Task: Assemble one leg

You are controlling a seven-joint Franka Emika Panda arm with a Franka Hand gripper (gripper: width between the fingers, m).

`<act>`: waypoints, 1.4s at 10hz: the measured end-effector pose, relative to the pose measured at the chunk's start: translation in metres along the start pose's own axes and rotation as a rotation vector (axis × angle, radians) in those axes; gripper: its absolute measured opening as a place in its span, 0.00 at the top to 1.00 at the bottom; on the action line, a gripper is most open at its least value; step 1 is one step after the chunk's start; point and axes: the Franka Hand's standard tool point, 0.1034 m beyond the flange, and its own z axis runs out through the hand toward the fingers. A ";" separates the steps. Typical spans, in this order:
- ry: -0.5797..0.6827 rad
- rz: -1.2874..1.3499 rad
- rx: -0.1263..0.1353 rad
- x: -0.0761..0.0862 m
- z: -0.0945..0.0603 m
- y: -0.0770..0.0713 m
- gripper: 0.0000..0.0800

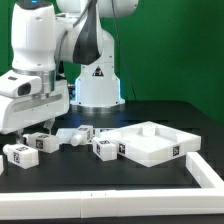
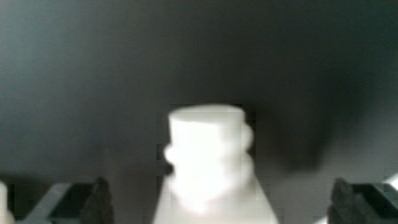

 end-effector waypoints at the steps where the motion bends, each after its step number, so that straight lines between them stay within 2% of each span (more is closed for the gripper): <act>1: -0.003 0.008 0.000 0.009 -0.018 0.003 0.20; 2: -0.003 0.041 -0.004 0.025 -0.030 0.000 0.19; 3: -0.008 0.072 -0.003 0.048 -0.039 -0.005 0.19; 4: -0.003 0.091 -0.018 0.084 -0.049 -0.007 0.19; 5: 0.005 0.105 -0.032 0.118 -0.050 -0.012 0.19; 6: 0.014 0.089 -0.045 0.140 -0.047 -0.017 0.19; 7: 0.025 0.070 -0.055 0.148 -0.043 -0.021 0.19; 8: 0.021 0.067 -0.052 0.144 -0.043 -0.019 0.19; 11: 0.022 0.069 -0.053 0.147 -0.043 -0.020 0.19; 13: 0.046 0.050 -0.068 0.177 -0.046 -0.029 0.19; 14: 0.056 0.051 -0.075 0.194 -0.047 -0.029 0.19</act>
Offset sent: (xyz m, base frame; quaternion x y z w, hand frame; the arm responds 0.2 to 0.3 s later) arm 0.0613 0.0856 0.0234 -0.0050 -0.0278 0.0537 0.9982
